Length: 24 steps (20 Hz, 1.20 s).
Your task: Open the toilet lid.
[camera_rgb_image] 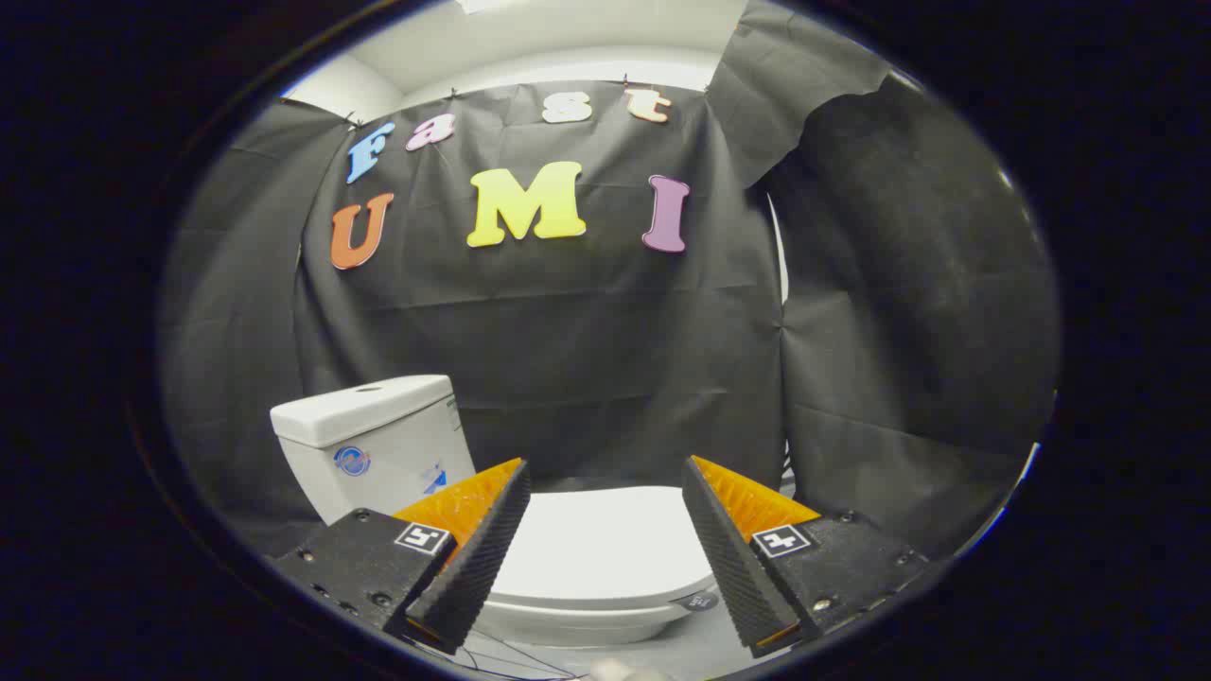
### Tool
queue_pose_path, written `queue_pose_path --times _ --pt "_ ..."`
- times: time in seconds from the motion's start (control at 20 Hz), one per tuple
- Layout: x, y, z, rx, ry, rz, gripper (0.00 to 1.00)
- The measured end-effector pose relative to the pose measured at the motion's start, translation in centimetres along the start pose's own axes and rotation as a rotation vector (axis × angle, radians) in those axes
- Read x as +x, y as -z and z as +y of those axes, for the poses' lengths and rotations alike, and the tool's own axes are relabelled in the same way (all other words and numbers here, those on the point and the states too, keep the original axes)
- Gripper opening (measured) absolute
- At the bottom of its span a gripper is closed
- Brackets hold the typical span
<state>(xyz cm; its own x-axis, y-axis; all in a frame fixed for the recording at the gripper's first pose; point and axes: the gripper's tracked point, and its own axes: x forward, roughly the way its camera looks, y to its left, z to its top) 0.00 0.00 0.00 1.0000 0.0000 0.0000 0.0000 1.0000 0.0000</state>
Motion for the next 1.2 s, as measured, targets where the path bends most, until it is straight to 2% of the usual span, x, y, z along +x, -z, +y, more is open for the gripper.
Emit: queue_pose_path --times 0.45,0.7,1.05,1.2 --pt "-0.4 0.1 1.4 -0.02 -0.02 0.003 1.0" --pt "0.3 -1.6 0.8 -0.024 -0.006 -0.011 1.0" --pt "3.2 -6.1 -0.9 0.021 -0.037 -0.036 1.0" --pt "4.9 -6.7 -2.6 0.097 -0.07 -0.017 1.0"
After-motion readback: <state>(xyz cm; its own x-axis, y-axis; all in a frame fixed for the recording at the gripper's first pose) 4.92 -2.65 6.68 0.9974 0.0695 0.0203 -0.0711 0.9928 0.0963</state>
